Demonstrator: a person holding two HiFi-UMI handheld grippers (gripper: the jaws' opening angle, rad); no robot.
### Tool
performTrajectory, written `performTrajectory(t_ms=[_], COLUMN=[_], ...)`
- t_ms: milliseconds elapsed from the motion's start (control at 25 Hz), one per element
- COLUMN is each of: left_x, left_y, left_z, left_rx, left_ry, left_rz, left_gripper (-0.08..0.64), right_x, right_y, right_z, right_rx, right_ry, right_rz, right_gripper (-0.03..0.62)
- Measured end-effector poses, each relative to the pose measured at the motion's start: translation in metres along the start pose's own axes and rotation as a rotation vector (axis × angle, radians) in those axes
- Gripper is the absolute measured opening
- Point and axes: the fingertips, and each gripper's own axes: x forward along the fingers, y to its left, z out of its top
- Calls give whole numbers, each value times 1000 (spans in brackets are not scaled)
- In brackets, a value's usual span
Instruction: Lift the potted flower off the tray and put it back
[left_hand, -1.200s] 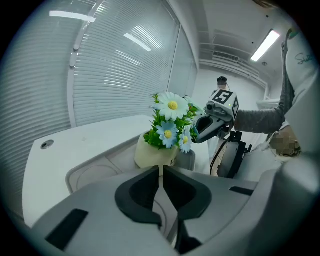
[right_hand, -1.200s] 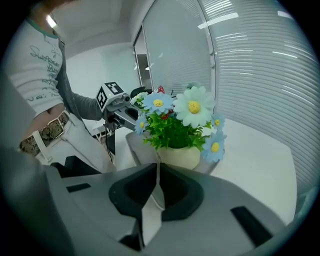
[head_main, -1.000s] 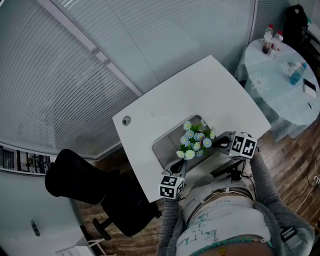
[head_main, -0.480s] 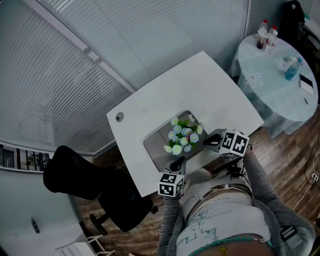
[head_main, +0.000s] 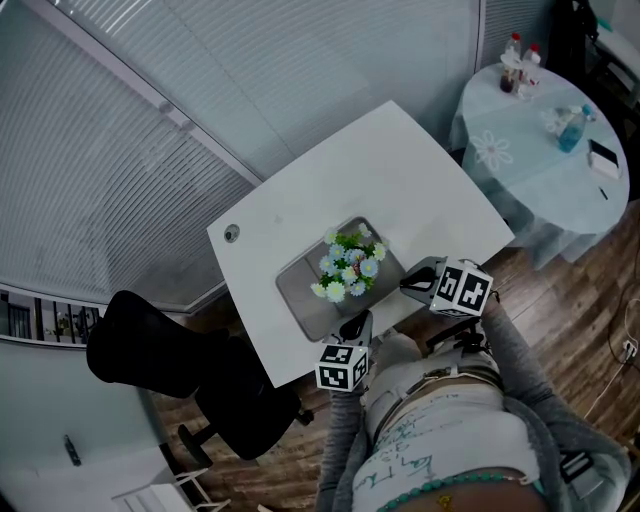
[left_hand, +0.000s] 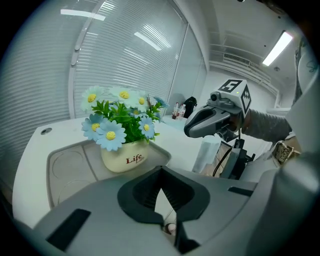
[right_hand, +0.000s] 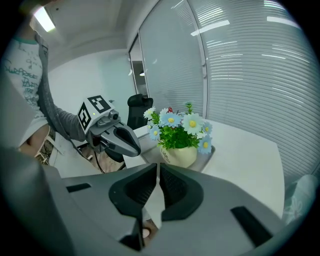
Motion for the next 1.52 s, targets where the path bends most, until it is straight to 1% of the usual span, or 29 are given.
performTrajectory(t_ms=[160, 240, 360, 600, 800, 1000, 1120, 1320, 1440, 1520], left_x=[-3, -6, -12, -27, -48, -66, -77, -96, -102, -105], left_y=[-16, -23, -33, -58, -87, -120, -136, -152, -156, -157], left_z=[6, 10, 17, 30, 40, 37, 38, 42, 46, 47], left_rx=[-11, -6, -4, -19, -43, -66, -78, -66, -65, -65], left_ry=[-27, -40, -64, -128, -204, -254, -284, -313, -331, -343], left_rz=[17, 34, 58, 101, 136, 173, 198, 221, 218, 207], left_gripper=[11, 11, 11, 11, 11, 11, 11, 11, 11, 11], right_x=[-15, -20, -29, -51, -67, -90, -101, -115, -120, -122], right_y=[10, 15, 24, 45, 67, 96, 112, 134, 138, 139], right_z=[3, 6, 13, 30, 33, 31, 28, 28, 30, 31], right_rx=[2, 14, 38, 84, 79, 64, 52, 64, 80, 84], right_ry=[3, -15, -71, -215, -275, -336, -362, -401, -410, -416], right_rz=[-24, -35, -41, -35, -43, -43, -46, -49, -50, -66], right_gripper=[34, 34, 34, 34, 34, 34, 34, 34, 34, 34])
